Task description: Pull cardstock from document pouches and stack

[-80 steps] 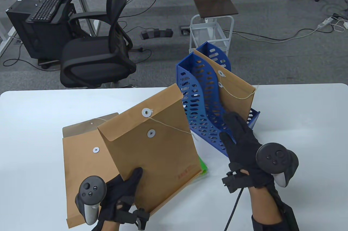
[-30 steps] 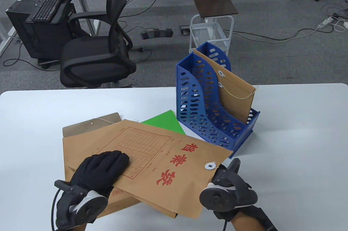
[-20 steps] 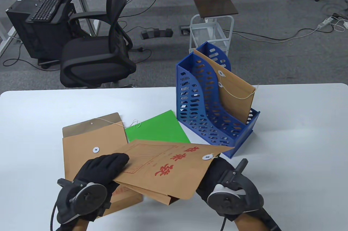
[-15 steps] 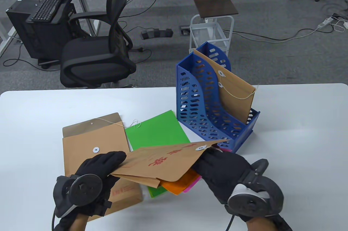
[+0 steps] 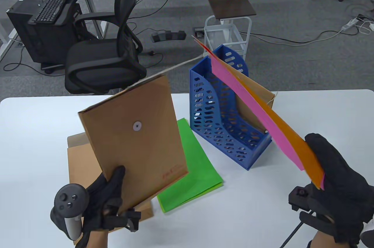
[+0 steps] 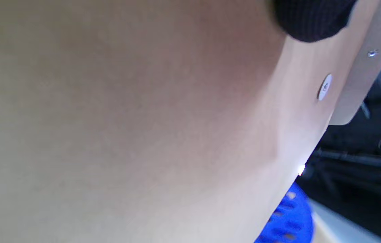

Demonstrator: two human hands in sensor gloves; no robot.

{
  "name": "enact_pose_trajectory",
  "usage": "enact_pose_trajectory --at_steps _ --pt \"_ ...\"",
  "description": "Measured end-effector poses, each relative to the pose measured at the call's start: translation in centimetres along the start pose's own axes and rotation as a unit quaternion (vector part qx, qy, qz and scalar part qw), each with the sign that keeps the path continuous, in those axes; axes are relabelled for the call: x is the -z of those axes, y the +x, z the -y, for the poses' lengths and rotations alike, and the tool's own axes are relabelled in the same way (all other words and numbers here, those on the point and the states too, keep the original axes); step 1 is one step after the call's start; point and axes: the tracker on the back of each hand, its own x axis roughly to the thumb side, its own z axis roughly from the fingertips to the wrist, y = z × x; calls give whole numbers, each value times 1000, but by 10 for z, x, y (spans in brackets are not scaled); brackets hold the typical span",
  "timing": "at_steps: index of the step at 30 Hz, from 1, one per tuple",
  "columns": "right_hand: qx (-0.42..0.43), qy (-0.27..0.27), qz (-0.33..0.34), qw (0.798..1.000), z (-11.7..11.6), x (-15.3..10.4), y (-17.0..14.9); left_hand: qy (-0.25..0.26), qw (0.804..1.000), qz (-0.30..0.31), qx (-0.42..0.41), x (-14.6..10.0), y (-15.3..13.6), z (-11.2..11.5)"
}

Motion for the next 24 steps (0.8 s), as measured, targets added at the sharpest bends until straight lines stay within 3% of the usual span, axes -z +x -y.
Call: enact_pose_trajectory --at_steps 6,8,13,16,19,24 --pt "-84 94 43 991 -82 -23 20 103 988 -23 -115 -13 -28 -22" --pt "-115 125 57 984 -119 -39 24 170 977 -38 -127 -19 -39 -36" --pt "-175 239 88 951 -205 -89 16 249 957 -77 -129 -26 -56 -63" --pt "-215 339 109 909 -252 -126 7 268 952 -85 -121 -27 -60 -67" --pt "-252 417 147 861 -272 -161 6 256 958 -80 -103 -25 -59 -63" --pt "-288 462 200 814 -266 -196 8 232 966 -66 -88 -23 -53 -54"
